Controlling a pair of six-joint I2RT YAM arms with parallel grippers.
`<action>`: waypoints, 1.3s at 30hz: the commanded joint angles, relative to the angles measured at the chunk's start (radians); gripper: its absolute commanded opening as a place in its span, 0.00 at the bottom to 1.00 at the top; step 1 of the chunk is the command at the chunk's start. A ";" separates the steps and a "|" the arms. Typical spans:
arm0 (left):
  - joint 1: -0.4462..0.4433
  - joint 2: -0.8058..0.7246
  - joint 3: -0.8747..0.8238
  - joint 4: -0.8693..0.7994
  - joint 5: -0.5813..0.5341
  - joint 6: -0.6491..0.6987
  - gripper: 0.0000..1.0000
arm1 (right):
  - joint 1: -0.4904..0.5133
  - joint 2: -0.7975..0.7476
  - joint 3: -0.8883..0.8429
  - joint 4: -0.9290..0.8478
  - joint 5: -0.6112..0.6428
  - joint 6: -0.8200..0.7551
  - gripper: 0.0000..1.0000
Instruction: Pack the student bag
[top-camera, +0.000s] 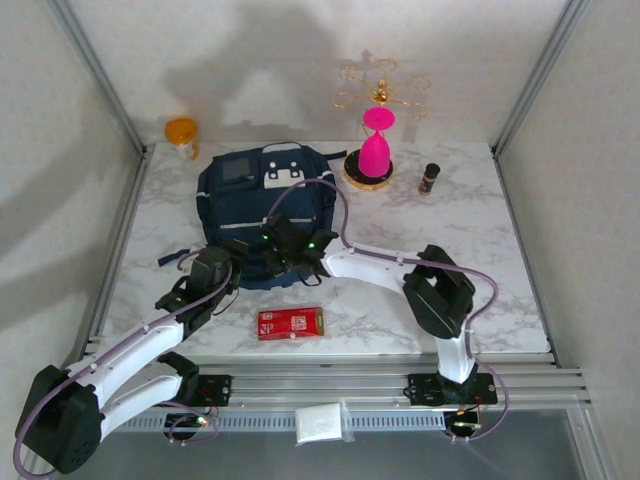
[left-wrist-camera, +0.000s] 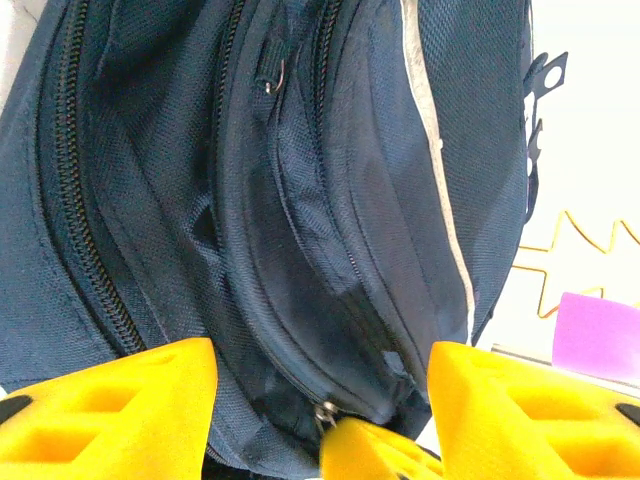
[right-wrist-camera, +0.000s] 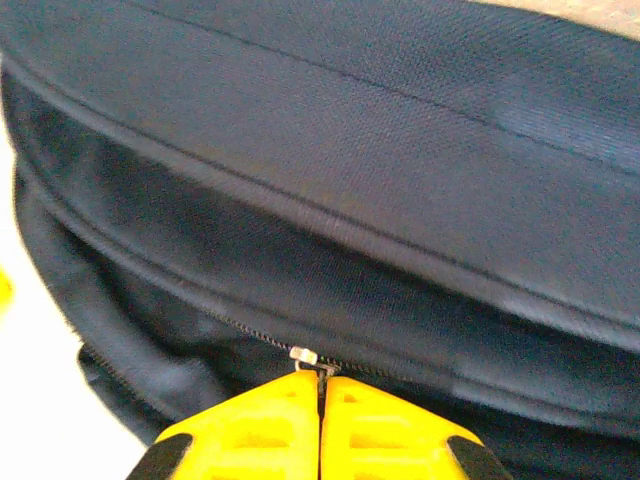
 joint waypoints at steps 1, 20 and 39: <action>0.006 0.020 0.025 0.018 0.037 -0.035 0.57 | 0.005 -0.128 -0.077 0.118 -0.012 0.007 0.00; -0.026 0.228 0.149 0.142 0.005 -0.098 0.23 | 0.007 -0.242 -0.282 0.352 -0.065 -0.010 0.00; 0.403 0.117 0.224 -0.200 0.143 0.387 0.00 | -0.038 -0.354 -0.468 0.383 0.208 -0.148 0.00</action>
